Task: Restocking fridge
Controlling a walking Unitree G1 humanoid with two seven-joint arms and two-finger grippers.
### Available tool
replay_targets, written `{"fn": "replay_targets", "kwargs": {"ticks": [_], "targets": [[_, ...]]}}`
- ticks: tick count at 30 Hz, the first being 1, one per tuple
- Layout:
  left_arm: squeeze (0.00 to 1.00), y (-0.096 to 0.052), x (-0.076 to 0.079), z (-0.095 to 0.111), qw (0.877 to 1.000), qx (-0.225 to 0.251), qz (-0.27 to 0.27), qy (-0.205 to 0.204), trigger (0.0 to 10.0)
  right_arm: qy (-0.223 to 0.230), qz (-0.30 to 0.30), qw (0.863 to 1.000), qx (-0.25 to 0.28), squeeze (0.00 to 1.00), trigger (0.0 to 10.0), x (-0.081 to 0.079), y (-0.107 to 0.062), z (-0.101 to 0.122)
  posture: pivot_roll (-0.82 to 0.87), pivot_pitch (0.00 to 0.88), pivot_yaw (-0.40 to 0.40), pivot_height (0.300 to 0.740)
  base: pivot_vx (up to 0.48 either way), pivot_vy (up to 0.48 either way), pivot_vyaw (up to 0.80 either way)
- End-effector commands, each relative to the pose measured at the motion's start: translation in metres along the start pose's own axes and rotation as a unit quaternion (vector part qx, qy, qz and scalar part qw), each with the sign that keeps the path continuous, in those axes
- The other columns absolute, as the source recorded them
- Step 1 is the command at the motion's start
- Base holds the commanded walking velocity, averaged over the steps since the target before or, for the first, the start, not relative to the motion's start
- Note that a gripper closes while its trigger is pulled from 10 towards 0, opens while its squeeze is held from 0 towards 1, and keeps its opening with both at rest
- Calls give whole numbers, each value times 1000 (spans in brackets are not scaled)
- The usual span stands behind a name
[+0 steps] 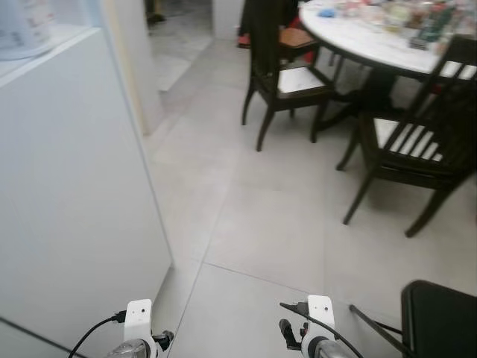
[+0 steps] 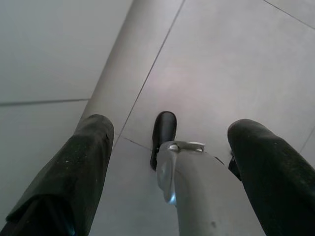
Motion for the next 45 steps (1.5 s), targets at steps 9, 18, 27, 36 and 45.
{"fn": "replay_targets", "kwargs": {"ticks": [9, 18, 27, 36, 45], "targets": [[0, 0, -2, -8, 1000, -11, 3, -14, 10000, -9, 4, 1000, -8, 0, 10000, -1, 0, -3, 26, 0, -52, 740, 0, 0, 800], [0, 0, -1, -12, 1000, -16, 1, -8, 10000, -13, 2, 1000, -12, 0, 10000, 1, -1, -6, 34, 0, -60, 740, 0, 0, 800], [0, -1, 0, -14, 1000, -16, 3, -6, 10000, -17, 1, 1000, -15, 0, 10000, 4, -1, -9, 30, 0, -68, 740, 0, 0, 800], [0, -1, -3, -14, 1000, -19, 6, 3, 10000, -18, 1, 1000, -20, 0, 10000, 1, -1, -11, 15, 0, -47, 740, 0, 0, 800], [0, 0, -2, -11, 1000, -16, 5, 5, 10000, -18, -2, 1000, -22, 0, 10000, 2, -1, -8, 25, 0, -57, 740, 0, 0, 800]]}}
Point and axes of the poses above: a point about 5 cm out from each wrist's last joint towards the gripper, its own y axis pointing out of the wrist towards the gripper, its own z axis along the axis of the wrist's last joint, x = y × z, the point moved 6 cm from there along y, pointing out of the wrist towards the gripper, and after that the axes turned 15 degrees about -y, right-handed, at the moved point
